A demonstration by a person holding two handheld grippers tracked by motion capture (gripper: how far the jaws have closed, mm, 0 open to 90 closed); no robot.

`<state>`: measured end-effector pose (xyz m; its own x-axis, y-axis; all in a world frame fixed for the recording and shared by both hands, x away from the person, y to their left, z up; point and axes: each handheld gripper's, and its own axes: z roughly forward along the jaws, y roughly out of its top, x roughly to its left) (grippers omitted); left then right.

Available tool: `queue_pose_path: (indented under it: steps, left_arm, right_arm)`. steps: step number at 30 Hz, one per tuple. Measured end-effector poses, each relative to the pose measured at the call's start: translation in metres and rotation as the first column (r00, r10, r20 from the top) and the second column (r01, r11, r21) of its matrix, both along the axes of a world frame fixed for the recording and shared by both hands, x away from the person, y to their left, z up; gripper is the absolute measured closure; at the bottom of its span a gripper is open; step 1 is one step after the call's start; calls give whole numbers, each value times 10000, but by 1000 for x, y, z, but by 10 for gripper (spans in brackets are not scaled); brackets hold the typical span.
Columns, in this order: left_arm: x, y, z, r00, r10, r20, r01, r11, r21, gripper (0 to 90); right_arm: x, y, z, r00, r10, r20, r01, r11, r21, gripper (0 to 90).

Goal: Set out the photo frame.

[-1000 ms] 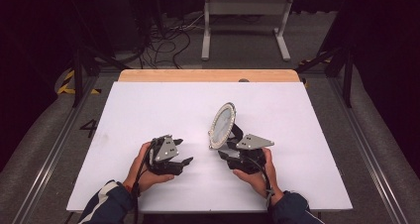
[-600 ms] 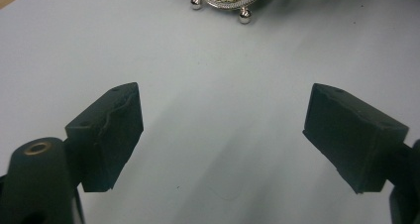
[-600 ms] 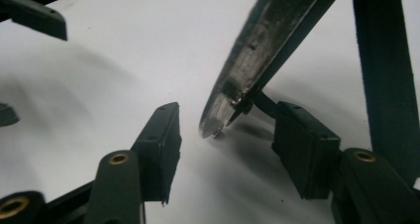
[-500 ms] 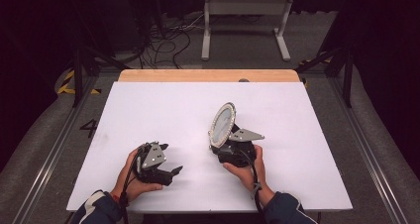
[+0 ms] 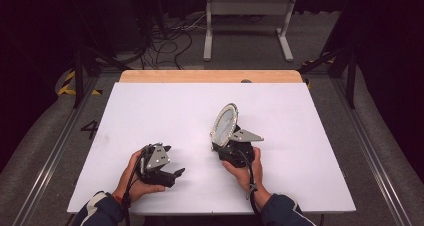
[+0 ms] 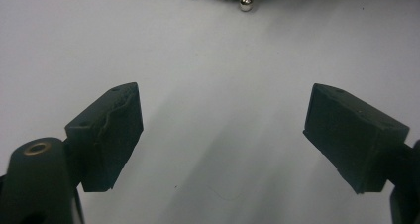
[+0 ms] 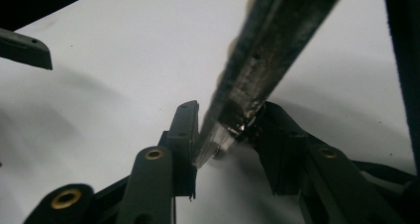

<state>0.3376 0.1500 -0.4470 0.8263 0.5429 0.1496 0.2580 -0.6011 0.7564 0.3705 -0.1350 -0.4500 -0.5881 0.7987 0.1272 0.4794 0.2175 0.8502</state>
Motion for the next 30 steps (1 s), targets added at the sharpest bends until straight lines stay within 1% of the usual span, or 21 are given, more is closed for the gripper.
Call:
queue_pose_path:
  steps: [4, 7, 18, 23, 26, 27, 30]
  left_arm:
    - [0, -1, 0, 9999, -108, -50, 107, 9999, -86, 157]
    - [-1, -2, 0, 9999, -150, -45, 150, 9999, -43, 158]
    - [-2, -2, 2, 9998, -207, -16, 207, 9997, -136, 158]
    - [-3, -1, 3, 9997, -222, -38, 222, 9997, -142, 156]
    - [-4, -1, 3, 9997, -223, -24, 223, 9996, -160, 153]
    - [-4, -1, 3, 9998, -209, -36, 208, 9996, -194, 151]
    - [-4, -1, 3, 9997, -226, -56, 225, 9995, -221, 148]
  right_arm:
    - [0, -4, 0, 9997, 156, -171, -155, 9998, 97, 668]
    - [-2, -6, 1, 9993, 284, -224, -284, 9996, -3, 680]
    - [-6, -18, 5, 9946, 829, -623, -840, 9964, -147, 738]
    - [-10, -24, 7, 9921, 1072, -657, -1090, 9937, -246, 754]
    - [-11, -26, 7, 9919, 1078, -668, -1094, 9938, -215, 755]
    - [-12, -26, 6, 9938, 1005, -470, -1018, 9945, -259, 754]
    - [-13, -25, 6, 9951, 921, -371, -931, 9953, -261, 746]
